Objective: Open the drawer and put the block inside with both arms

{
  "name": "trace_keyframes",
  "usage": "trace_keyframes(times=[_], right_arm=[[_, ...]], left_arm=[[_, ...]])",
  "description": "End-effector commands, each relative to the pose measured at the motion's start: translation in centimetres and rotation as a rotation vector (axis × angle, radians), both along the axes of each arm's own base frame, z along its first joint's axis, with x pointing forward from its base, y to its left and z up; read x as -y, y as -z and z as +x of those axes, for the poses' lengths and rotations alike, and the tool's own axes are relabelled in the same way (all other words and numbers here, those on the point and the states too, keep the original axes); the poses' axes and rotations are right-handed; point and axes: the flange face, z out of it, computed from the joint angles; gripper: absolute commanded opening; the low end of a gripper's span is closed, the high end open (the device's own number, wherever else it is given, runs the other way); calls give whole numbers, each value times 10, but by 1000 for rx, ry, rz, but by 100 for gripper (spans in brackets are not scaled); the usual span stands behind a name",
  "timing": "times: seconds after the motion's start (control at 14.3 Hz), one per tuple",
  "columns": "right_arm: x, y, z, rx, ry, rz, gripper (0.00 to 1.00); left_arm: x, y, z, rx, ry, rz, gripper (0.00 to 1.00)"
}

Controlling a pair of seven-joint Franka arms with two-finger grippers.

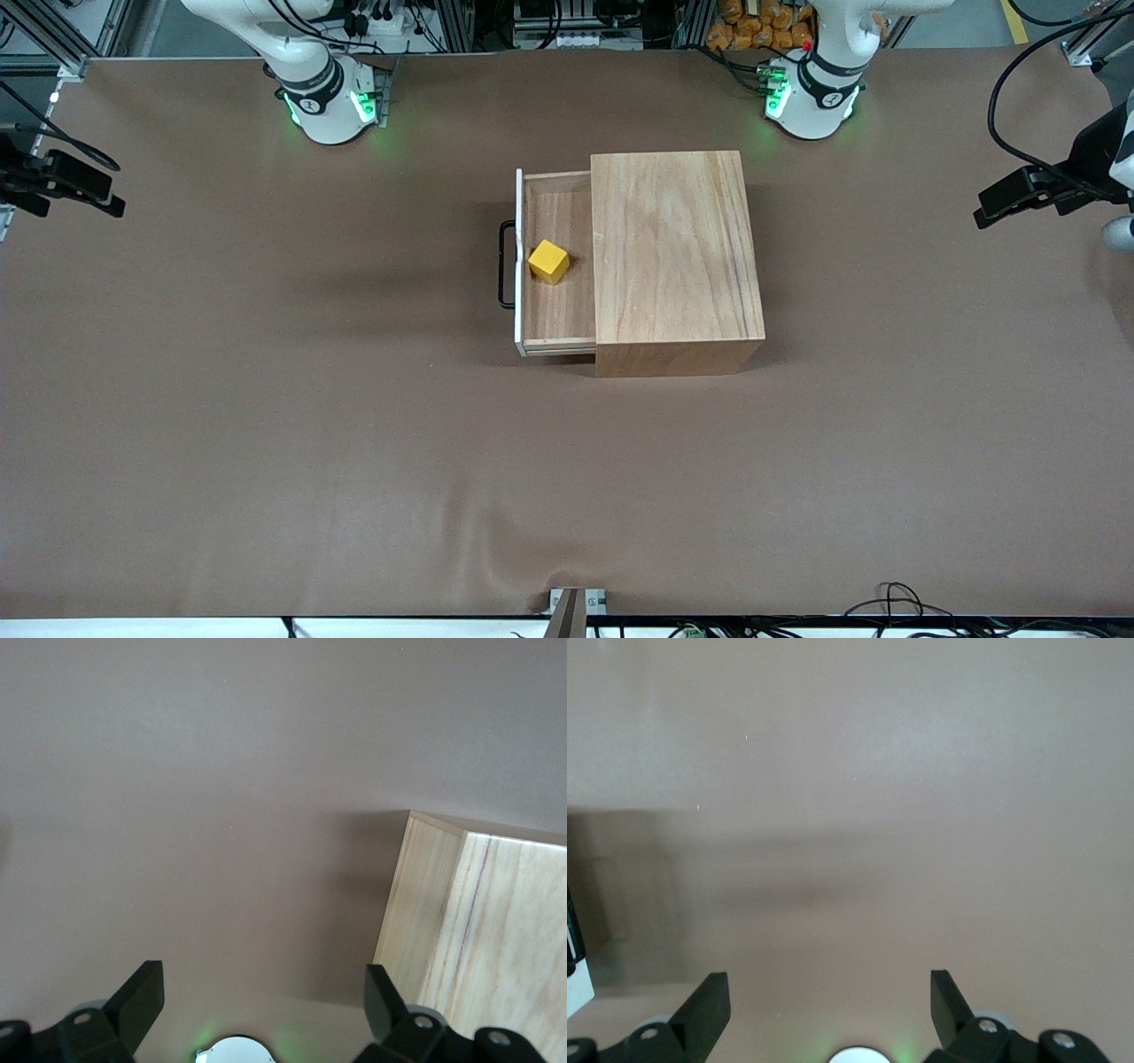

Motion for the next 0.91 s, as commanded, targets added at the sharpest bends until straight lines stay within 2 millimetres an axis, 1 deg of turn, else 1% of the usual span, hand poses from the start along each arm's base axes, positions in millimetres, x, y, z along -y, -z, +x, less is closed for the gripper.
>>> trace_keyframes(times=[0.0,0.21,0.49,0.56,0.63,0.84], right_arm=[[-1,-12,-8,-3,-6,-16,100],[4,-12,-8,-3,-6,-16,100],[4,-11,-6,4,-7,-17,100],[3,-11,-4,16,-8,-18,100],[4,-12,-4,22,-7,-19,100],[7,-13,-3,34,-7,-44,100]], left_arm=[[-2,-3,-7,9,8,11,100],[-2,2,-10,7,8,10,100],[-1,-3,-16,16,38,4,100],[0,-7,-20,19,42,2,100],[3,-6,-22,14,54,1,100],[3,-10,-35,27,104,-6,100]])
